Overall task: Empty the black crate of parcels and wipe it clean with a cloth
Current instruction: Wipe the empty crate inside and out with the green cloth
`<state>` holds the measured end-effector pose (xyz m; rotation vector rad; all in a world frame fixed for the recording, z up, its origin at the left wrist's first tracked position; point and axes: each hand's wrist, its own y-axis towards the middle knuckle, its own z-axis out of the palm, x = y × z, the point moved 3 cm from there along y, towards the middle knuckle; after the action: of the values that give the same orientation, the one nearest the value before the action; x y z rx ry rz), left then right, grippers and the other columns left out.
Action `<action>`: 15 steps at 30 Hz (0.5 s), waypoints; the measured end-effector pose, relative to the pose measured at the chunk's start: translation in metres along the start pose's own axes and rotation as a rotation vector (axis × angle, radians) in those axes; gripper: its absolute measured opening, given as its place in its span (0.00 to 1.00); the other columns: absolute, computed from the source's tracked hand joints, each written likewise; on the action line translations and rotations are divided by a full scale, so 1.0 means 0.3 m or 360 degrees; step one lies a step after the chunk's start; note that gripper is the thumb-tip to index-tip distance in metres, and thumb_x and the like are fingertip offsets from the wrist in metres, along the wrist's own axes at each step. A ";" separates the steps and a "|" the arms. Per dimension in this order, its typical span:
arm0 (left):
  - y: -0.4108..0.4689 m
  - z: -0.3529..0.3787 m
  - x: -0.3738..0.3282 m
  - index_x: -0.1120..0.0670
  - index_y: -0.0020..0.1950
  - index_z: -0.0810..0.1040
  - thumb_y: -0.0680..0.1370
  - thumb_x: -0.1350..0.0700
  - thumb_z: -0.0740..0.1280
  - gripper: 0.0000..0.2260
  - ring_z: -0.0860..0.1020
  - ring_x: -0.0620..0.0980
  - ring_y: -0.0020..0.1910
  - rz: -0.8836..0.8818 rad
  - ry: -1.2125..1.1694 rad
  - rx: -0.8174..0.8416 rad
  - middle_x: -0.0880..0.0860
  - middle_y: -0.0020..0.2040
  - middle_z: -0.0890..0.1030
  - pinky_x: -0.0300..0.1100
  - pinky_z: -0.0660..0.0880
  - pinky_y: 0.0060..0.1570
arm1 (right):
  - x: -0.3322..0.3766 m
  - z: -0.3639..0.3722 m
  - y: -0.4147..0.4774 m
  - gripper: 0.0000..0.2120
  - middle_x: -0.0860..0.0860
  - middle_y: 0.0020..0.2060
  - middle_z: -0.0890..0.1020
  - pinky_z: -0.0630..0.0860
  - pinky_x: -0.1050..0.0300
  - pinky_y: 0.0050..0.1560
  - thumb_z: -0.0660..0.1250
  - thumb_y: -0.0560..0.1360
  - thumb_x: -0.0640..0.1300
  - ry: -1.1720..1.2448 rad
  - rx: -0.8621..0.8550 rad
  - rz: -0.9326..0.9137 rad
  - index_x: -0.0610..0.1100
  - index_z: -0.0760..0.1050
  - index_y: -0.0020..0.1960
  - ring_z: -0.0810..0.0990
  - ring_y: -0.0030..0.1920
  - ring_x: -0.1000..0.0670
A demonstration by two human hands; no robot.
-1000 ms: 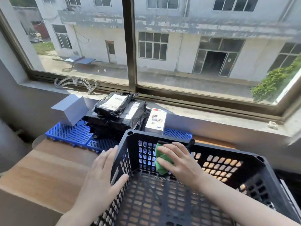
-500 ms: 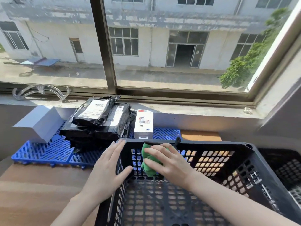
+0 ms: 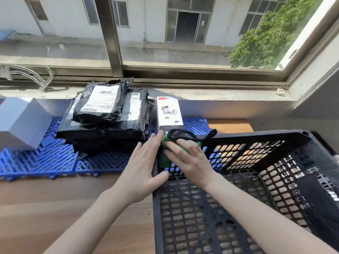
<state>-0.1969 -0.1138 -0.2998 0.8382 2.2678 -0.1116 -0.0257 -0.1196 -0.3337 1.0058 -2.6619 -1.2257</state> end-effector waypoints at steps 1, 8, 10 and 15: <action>0.000 0.002 0.001 0.43 0.79 0.44 0.72 0.45 0.60 0.39 0.42 0.39 0.78 -0.0005 -0.0007 -0.0015 0.38 0.79 0.48 0.50 0.44 0.77 | 0.004 0.018 -0.022 0.07 0.47 0.62 0.73 0.75 0.49 0.56 0.63 0.79 0.38 0.0019 0.0032 -0.0059 0.42 0.77 0.56 0.73 0.57 0.44; 0.000 -0.002 0.011 0.47 0.80 0.48 0.74 0.45 0.57 0.35 0.39 0.44 0.78 0.0100 0.0235 -0.0015 0.41 0.80 0.47 0.54 0.41 0.76 | 0.018 0.158 -0.189 0.09 0.50 0.62 0.74 0.75 0.51 0.59 0.63 0.80 0.41 0.0156 0.0120 -0.0153 0.43 0.79 0.58 0.75 0.59 0.47; 0.002 -0.005 0.012 0.47 0.80 0.49 0.75 0.45 0.56 0.34 0.40 0.44 0.78 0.0117 0.0297 0.0016 0.41 0.80 0.47 0.56 0.42 0.76 | 0.033 0.199 -0.233 0.09 0.50 0.62 0.74 0.75 0.51 0.59 0.63 0.81 0.41 0.0150 0.0182 -0.0258 0.43 0.77 0.59 0.75 0.60 0.47; 0.010 -0.015 0.011 0.48 0.80 0.51 0.76 0.44 0.53 0.33 0.41 0.44 0.78 0.0169 0.0583 0.0123 0.42 0.80 0.47 0.58 0.41 0.76 | 0.068 0.304 -0.362 0.09 0.50 0.59 0.77 0.75 0.53 0.61 0.61 0.81 0.40 0.0223 0.0399 -0.0308 0.41 0.77 0.57 0.76 0.59 0.48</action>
<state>-0.1995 -0.1082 -0.2982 1.0911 2.5640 0.0046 -0.0099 -0.1226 -0.4761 1.3574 -2.7055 -0.8212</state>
